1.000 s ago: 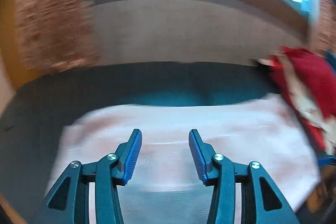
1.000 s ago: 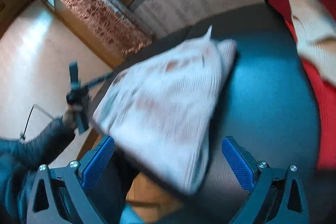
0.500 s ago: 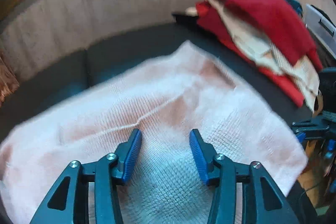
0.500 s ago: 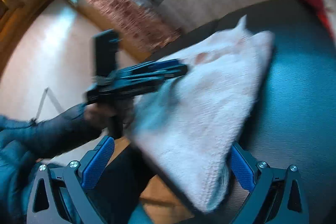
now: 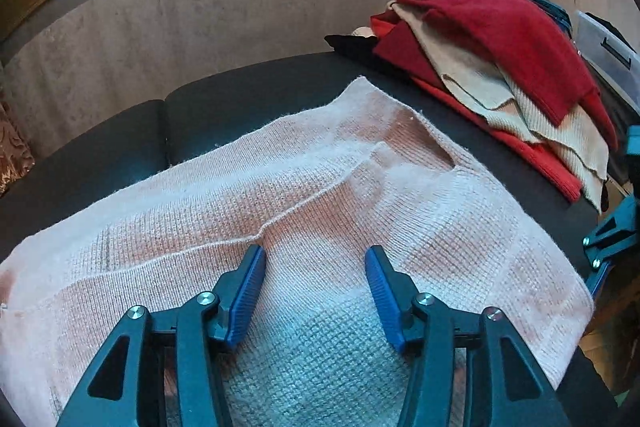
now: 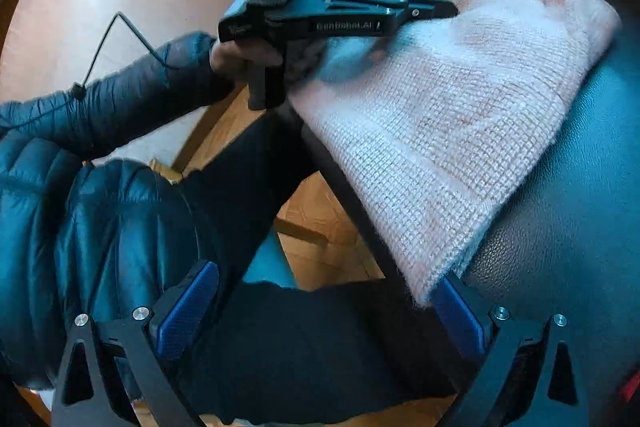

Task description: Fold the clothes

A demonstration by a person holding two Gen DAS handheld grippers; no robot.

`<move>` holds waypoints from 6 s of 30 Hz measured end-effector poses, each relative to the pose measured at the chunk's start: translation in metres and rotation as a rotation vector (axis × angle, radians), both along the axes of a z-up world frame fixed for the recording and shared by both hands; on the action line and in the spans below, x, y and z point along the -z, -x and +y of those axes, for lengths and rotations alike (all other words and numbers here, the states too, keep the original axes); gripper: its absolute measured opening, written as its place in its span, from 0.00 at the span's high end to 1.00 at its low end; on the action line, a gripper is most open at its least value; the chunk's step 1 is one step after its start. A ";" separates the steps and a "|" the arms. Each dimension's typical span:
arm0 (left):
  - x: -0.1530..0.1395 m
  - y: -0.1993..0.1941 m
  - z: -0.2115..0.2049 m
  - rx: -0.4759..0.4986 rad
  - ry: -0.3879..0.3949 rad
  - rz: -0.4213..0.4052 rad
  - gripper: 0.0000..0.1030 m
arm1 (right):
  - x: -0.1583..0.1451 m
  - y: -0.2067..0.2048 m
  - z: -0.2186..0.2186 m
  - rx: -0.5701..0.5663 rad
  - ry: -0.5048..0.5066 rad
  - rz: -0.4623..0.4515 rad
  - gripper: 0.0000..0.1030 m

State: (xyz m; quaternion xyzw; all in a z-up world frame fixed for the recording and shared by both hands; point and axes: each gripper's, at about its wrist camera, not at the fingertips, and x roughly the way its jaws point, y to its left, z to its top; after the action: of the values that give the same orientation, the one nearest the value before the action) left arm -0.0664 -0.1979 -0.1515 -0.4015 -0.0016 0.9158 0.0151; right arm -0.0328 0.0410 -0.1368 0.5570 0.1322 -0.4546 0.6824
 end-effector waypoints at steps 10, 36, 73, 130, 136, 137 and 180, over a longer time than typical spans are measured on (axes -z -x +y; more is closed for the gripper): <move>0.003 0.002 -0.002 -0.021 -0.030 0.038 0.48 | -0.018 0.000 0.036 0.222 0.003 0.010 0.00; 0.007 -0.187 -0.131 -0.492 -0.207 0.065 0.47 | 0.003 0.029 -0.164 0.688 0.051 0.616 0.00; 0.000 -0.314 -0.240 -0.682 -0.295 -0.049 0.93 | 0.017 0.040 -0.166 0.676 0.086 0.612 0.00; -0.002 -0.167 -0.293 -0.462 -0.451 -0.167 0.78 | 0.011 0.042 -0.155 0.700 0.136 0.544 0.00; -0.012 -0.181 -0.293 -0.539 -0.517 -0.104 0.86 | 0.011 0.042 -0.155 0.701 0.137 0.539 0.00; -0.014 -0.184 -0.295 -0.560 -0.538 -0.090 0.86 | 0.011 0.041 -0.155 0.701 0.134 0.540 0.00; -0.137 -0.029 -0.045 -0.410 -0.868 -0.148 0.87 | 0.017 0.036 -0.055 0.540 0.446 0.124 0.00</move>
State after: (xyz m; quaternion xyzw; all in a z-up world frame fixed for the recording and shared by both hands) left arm -0.0373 -0.2431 -0.0147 -0.4133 -0.4636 0.7837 0.0000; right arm -0.0689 -0.0141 -0.1539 0.3804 -0.0810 -0.6693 0.6331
